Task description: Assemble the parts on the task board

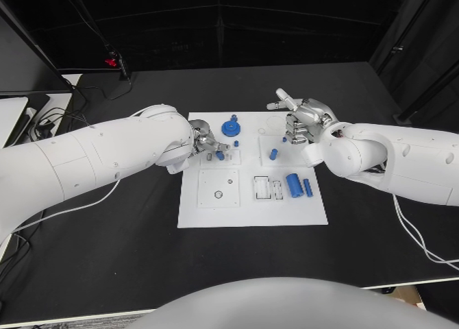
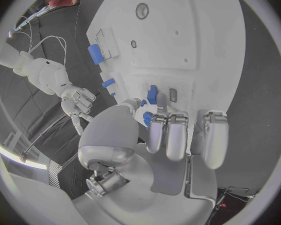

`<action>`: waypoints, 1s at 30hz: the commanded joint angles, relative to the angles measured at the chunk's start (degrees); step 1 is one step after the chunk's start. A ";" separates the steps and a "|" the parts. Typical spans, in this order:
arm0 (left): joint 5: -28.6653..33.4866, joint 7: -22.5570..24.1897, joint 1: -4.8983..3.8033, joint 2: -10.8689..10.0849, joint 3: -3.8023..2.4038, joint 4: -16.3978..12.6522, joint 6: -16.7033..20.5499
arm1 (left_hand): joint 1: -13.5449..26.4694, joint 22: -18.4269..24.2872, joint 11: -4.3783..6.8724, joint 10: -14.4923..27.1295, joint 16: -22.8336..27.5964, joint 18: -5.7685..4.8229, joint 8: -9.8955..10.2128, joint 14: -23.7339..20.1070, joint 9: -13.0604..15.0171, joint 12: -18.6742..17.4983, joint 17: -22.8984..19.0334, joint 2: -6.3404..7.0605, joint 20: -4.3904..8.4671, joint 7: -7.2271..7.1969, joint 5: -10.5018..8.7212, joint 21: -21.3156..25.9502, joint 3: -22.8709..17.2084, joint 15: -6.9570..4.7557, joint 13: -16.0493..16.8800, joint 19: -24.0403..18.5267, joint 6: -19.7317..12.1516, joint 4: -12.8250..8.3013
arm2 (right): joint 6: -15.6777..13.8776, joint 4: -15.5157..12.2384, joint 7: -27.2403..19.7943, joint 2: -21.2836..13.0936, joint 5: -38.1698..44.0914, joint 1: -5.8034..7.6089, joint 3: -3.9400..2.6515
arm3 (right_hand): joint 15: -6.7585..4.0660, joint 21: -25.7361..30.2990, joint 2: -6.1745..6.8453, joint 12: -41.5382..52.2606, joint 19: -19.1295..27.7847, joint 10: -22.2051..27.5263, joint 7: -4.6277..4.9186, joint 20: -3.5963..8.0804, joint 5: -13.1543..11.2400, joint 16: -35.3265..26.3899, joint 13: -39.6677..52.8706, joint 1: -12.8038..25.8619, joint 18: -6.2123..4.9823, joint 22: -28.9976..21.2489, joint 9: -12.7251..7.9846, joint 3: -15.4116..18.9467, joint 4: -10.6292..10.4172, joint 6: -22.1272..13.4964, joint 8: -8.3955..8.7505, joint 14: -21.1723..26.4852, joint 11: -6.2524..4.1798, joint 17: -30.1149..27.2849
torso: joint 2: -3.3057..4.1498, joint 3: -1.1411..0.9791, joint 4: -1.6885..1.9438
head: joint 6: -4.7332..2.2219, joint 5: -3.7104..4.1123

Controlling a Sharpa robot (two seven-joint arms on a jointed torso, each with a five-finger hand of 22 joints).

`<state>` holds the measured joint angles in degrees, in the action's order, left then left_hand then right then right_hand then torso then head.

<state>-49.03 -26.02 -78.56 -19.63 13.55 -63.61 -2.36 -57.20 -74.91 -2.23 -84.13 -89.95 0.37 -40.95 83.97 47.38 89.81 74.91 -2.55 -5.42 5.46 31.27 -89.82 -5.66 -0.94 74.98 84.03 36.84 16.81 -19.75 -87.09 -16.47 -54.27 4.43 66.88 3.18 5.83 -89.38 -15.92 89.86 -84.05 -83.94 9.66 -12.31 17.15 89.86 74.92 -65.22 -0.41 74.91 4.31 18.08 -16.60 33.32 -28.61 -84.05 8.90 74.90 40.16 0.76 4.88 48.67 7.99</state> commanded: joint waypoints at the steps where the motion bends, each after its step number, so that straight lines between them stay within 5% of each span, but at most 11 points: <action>1: 0.14 0.65 -0.01 0.09 0.00 0.05 -0.87 | -0.69 -15.09 0.32 -5.87 -0.05 -0.37 0.34 6.03 -0.22 0.19 15.09 -0.28 -0.19 -0.07 0.61 -0.18 -0.55 -0.11 15.02 5.97 -0.39 -0.12 | 0.40 -0.06 -0.39 0.03 -0.05 0.07 -0.03 | -0.11 0.32 -0.46 0.14 -4.75 -6.06 3.55 0.31 0.35 0.14 15.08 -0.10 0.01 14.49 -0.09 -0.33 -0.11 -0.46 -0.21 -5.95 0.11 15.10 | -0.02 -0.01 0.03 | 0.00 0.03; 30: 0.15 1.13 -0.01 0.07 0.00 -0.12 -1.89 | -10.00 -15.09 0.88 -5.87 -0.05 -0.37 -0.15 6.03 -0.63 0.19 15.09 1.03 0.06 -0.69 2.77 -0.18 -2.78 -0.48 15.02 5.97 0.49 -1.16 | 0.34 -0.06 -0.35 -0.13 -0.05 0.05 -0.03 | -0.11 0.32 -0.46 0.14 -4.75 -6.06 3.55 0.31 0.35 0.14 15.08 -0.10 0.01 14.49 -0.09 -0.33 -0.11 -0.46 -0.21 -5.95 0.11 15.10 | 0.02 0.00 0.02 | -0.02 0.06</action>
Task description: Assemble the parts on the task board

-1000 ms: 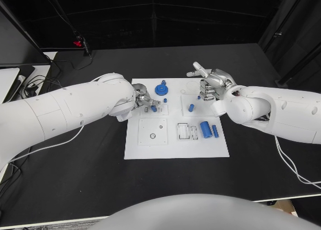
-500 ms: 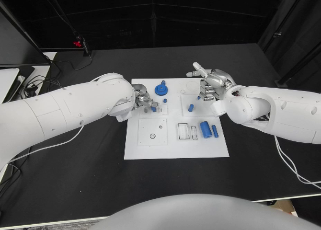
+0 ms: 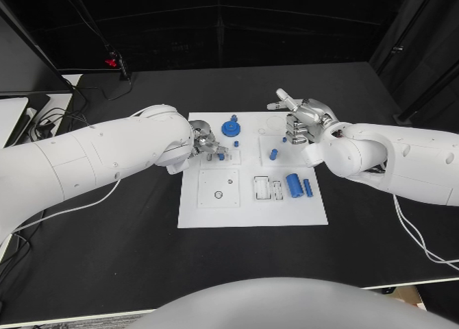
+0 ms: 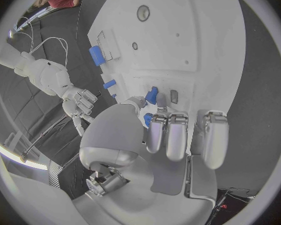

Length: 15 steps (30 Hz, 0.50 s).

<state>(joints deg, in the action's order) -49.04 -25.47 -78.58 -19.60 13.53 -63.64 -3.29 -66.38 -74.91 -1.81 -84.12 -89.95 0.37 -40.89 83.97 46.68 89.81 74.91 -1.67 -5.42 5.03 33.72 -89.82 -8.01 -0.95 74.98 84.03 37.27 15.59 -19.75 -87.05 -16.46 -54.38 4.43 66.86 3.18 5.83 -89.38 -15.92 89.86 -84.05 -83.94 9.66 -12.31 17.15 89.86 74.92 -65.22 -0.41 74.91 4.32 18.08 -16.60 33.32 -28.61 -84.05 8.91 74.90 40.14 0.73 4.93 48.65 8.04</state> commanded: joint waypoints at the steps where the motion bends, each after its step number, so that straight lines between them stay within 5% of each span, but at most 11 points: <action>1: 0.15 0.58 0.01 0.04 0.02 -0.09 -0.98 | -0.96 -15.09 0.47 -5.88 -0.05 -0.37 -0.23 6.03 0.07 0.19 15.09 0.19 0.07 -0.27 0.33 -0.18 -0.45 -0.49 15.02 5.97 0.07 0.07 | 0.34 -0.10 -0.36 -0.03 -0.05 0.07 -0.03 | -0.11 0.33 -0.48 0.14 -4.74 -6.06 3.55 0.31 0.37 0.14 15.08 -0.12 0.01 14.48 -0.09 -0.35 -0.11 -0.48 -0.23 -5.95 0.11 15.10 | 0.02 0.05 -0.06 | 0.10 -0.01; 15: 0.15 0.59 0.02 -0.45 0.02 -0.70 -1.84 | -3.91 -15.09 0.67 -5.88 -0.05 -0.37 -0.62 6.03 0.18 0.19 15.09 0.43 0.27 -0.46 0.39 -0.18 -1.18 -0.70 15.02 5.97 0.28 -0.19 | 0.38 -0.01 -0.35 0.05 -0.05 0.07 -0.03 | -0.11 0.35 -0.50 0.14 -4.72 -6.06 3.55 0.31 0.39 0.14 15.08 -0.15 0.00 14.47 -0.09 -0.39 -0.10 -0.51 -0.25 -5.95 0.12 15.10 | 0.00 0.03 0.02 | 0.23 0.00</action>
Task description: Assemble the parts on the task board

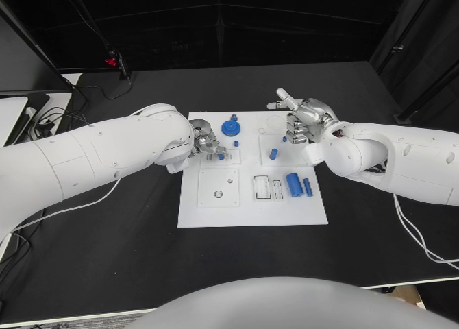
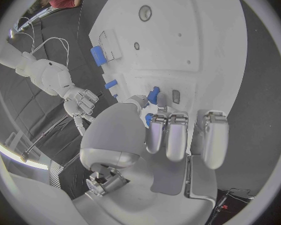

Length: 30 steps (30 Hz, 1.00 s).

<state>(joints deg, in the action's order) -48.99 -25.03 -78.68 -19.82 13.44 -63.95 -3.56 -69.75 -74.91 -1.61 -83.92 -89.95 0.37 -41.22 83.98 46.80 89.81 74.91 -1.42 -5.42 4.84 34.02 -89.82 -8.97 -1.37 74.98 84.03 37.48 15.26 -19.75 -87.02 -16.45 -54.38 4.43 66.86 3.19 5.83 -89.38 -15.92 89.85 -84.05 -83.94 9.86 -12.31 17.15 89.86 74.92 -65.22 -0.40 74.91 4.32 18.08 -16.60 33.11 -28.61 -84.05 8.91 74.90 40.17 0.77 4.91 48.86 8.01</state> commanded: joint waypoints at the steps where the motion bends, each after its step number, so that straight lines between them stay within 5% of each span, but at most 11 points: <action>1: 0.10 0.16 0.11 -0.31 0.11 -0.50 -1.59 | -0.53 -15.09 0.46 -6.08 -0.05 -0.37 -0.30 6.02 0.05 0.19 15.09 0.24 0.28 -0.24 0.05 -0.18 -0.17 -0.28 15.02 5.97 0.09 0.24 | 0.39 -0.03 -0.36 0.07 -0.05 0.07 -0.03 | -0.11 0.35 -0.50 0.15 -4.71 -6.06 3.35 0.31 0.39 0.14 15.08 -0.15 0.00 14.47 -0.09 -0.39 -0.10 -0.30 -0.25 -5.95 0.12 15.10 | -0.03 -0.01 0.06 | 0.02 0.03; 24: 0.10 0.02 0.11 -0.83 0.11 -1.15 -0.29 | 0.03 -15.09 0.33 -6.08 -0.05 -0.37 -0.26 6.02 -0.07 0.19 15.09 0.40 0.33 -0.06 -0.22 -0.18 0.44 -0.24 15.02 5.97 0.16 1.37 | 0.46 0.04 -0.27 0.11 -0.05 -0.01 -0.03 | -0.11 0.35 -0.50 0.15 -4.71 -6.06 3.35 0.31 0.39 0.14 15.08 -0.15 0.00 14.47 -0.09 -0.39 -0.10 -0.30 -0.25 -5.95 0.12 15.10 | 0.00 -0.02 0.01 | -0.08 0.03; 30: 0.10 -0.09 0.11 -0.56 0.11 -0.62 1.40 | 9.78 -15.09 -0.24 -6.08 -0.05 -0.37 0.43 6.02 -0.81 0.19 15.09 -1.49 -0.01 0.58 -3.36 -0.18 4.42 0.30 15.02 5.97 0.22 1.64 | 0.46 0.06 -0.24 0.15 -0.05 -0.02 -0.03 | -0.11 0.35 -0.50 0.15 -4.71 -6.06 3.35 0.31 0.39 0.14 15.08 -0.15 0.00 14.47 -0.09 -0.39 -0.10 -0.30 -0.25 -5.95 0.12 15.10 | 0.00 0.02 -0.04 | -0.16 -0.05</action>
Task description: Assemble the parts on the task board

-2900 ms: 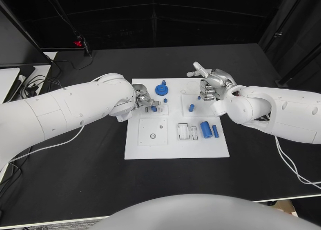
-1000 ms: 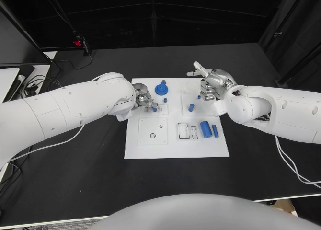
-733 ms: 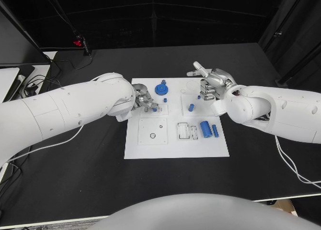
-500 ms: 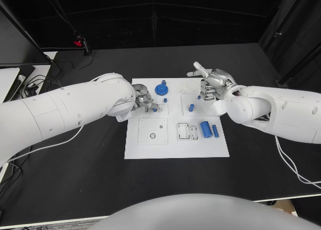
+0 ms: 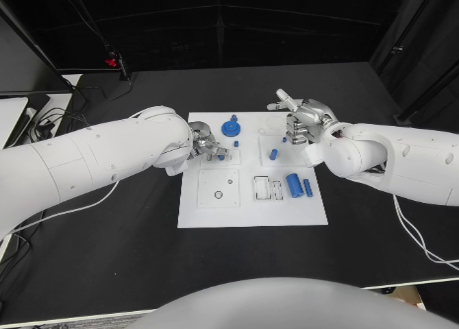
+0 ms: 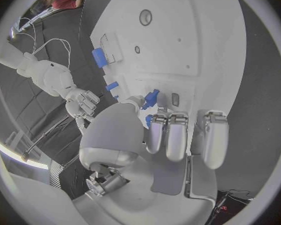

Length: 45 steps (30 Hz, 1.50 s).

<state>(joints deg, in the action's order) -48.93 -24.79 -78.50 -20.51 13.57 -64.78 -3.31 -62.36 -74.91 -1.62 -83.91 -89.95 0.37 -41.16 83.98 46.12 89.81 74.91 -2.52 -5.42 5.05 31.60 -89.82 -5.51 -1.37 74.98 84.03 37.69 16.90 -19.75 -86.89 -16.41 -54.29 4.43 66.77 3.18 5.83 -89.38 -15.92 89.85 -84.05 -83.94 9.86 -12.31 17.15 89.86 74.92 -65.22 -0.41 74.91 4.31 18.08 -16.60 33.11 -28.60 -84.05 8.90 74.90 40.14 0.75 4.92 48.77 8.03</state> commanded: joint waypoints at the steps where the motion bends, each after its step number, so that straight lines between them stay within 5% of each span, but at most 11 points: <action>1: 0.04 -0.29 -0.07 0.15 -0.02 0.27 1.30 | 3.53 -15.09 -0.26 -6.09 -0.05 -0.37 0.37 6.02 -0.15 0.19 15.09 -0.54 -0.05 0.39 -1.78 -0.18 1.49 0.35 15.02 5.97 0.04 -0.05 | 0.45 -0.07 -0.27 0.06 -0.05 0.06 -0.03 | -0.11 0.35 -0.50 0.15 -4.71 -6.06 3.35 0.31 0.39 0.14 15.08 -0.15 0.00 14.47 -0.09 -0.39 -0.10 -0.30 -0.25 -5.95 0.12 15.10 | 0.02 0.04 -0.05 | -0.07 -0.07; 8: 0.04 0.64 -0.07 0.27 -0.02 0.62 2.84 | 11.17 -15.09 -0.40 -6.09 -0.05 -0.37 -0.18 6.02 0.13 0.19 15.09 -1.41 -0.31 0.48 -11.26 -0.18 6.26 0.53 15.02 5.97 -0.08 -0.03 | 0.46 -0.06 -0.24 0.05 -0.05 0.05 -0.03 | -0.11 0.35 -0.50 0.15 -4.71 -6.06 3.35 0.31 0.39 0.14 15.08 -0.15 0.00 14.47 -0.09 -0.39 -0.10 -0.30 -0.25 -5.95 0.12 15.10 | 0.01 0.01 -0.01 | -0.11 -0.02; 10: 0.04 0.82 -0.07 0.25 -0.02 0.66 3.18 | 11.82 -15.09 -0.41 -6.09 -0.05 -0.37 -0.32 6.02 0.21 0.19 15.09 -1.56 -0.35 0.50 -12.60 -0.18 7.00 0.57 15.02 5.97 -0.12 -0.05 | 0.46 -0.06 -0.24 0.05 -0.05 0.05 -0.03 | -0.11 0.35 -0.50 0.15 -4.71 -6.06 3.35 0.31 0.39 0.14 15.08 -0.15 0.00 14.47 -0.09 -0.39 -0.10 -0.30 -0.25 -5.95 0.12 15.10 | -0.01 -0.01 0.00 | -0.08 0.01; 21: -0.33 0.55 -0.69 0.01 -0.03 0.37 2.52 | 11.08 -15.09 -0.34 -6.09 -0.05 -0.37 -0.57 6.02 0.34 0.19 15.09 -1.77 -0.37 0.42 -12.02 -0.18 7.33 0.57 15.02 5.97 -0.04 -0.17 | 0.35 -0.15 -0.17 -0.04 -0.05 0.05 -0.03 | -0.10 0.41 -0.55 0.15 -4.64 -6.06 3.35 0.30 0.39 0.14 15.08 -0.20 -0.02 14.43 -0.09 -0.47 -0.11 -0.33 -0.32 -5.95 0.12 15.10 | 0.04 -0.02 -0.04 | -0.27 -0.04; 27: -1.23 -1.24 -2.67 0.61 -0.05 0.78 -5.27 | 6.68 -15.09 -0.36 -6.09 -0.05 -0.37 -0.04 6.02 -0.08 0.19 15.09 -1.42 -0.30 0.42 -9.92 -0.18 7.26 0.42 15.02 5.97 -0.54 -0.29 | 0.20 -0.34 -0.13 -0.11 -0.05 0.05 -0.03 | -0.10 0.41 -0.55 0.15 -4.64 -6.06 3.35 0.30 0.39 0.14 15.08 -0.21 -0.03 14.43 -0.09 -0.48 -0.11 -0.33 -0.34 -5.95 0.12 15.10 | 0.08 -0.01 -0.16 | -0.52 -0.18; 36: -5.13 -2.41 -5.72 3.33 -0.12 4.19 -14.22 | 3.33 -15.09 -0.91 -6.09 -0.05 -0.37 3.12 6.02 -3.12 0.19 15.09 -0.89 -0.34 1.07 -9.60 -0.18 8.13 0.58 15.02 5.97 -1.00 -0.24 | 0.05 -0.28 -0.07 0.20 -0.05 0.05 -0.03 | -0.10 0.41 -0.55 0.15 -4.64 -6.06 3.35 0.30 0.39 0.14 15.08 -0.21 -0.03 14.43 -0.09 -0.48 -0.11 -0.33 -0.34 -5.95 0.12 15.10 | 0.09 0.01 -0.25 | -1.18 -0.45; 45: -4.91 -4.22 -6.40 6.20 -0.18 9.02 -22.29 | 1.88 -15.09 -1.02 -6.09 -0.05 -0.37 6.29 6.02 -6.98 0.19 15.09 -1.43 -0.44 1.15 -9.72 -0.18 9.36 0.65 15.02 5.97 1.66 -0.22 | -0.08 -0.36 -0.05 0.26 -0.05 0.06 -0.03 | -0.10 0.39 -0.55 0.15 -4.67 -6.06 3.35 0.30 0.39 0.14 15.08 -0.23 -0.02 14.44 -0.08 -0.50 -0.11 -0.33 -0.36 -5.95 0.12 15.10 | 0.07 0.04 -0.11 | -1.45 -0.62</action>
<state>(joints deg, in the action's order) -53.14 -27.29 -84.74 -14.56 13.44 -56.33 -19.52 -60.04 -74.91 -2.24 -84.13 -89.95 0.37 -35.04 83.90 39.35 89.81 74.91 -3.89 -5.42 6.19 21.82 -89.82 3.57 -1.02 74.98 84.03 39.02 16.68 -19.82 -87.04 -16.24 -54.10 4.43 66.75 3.18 5.83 -89.17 -15.92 89.86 -84.05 -83.94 9.86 -12.31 17.15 89.86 74.92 -65.22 -0.40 74.91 4.31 17.91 -16.77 33.11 -28.60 -84.05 8.90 74.91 40.21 0.77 4.75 47.38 7.50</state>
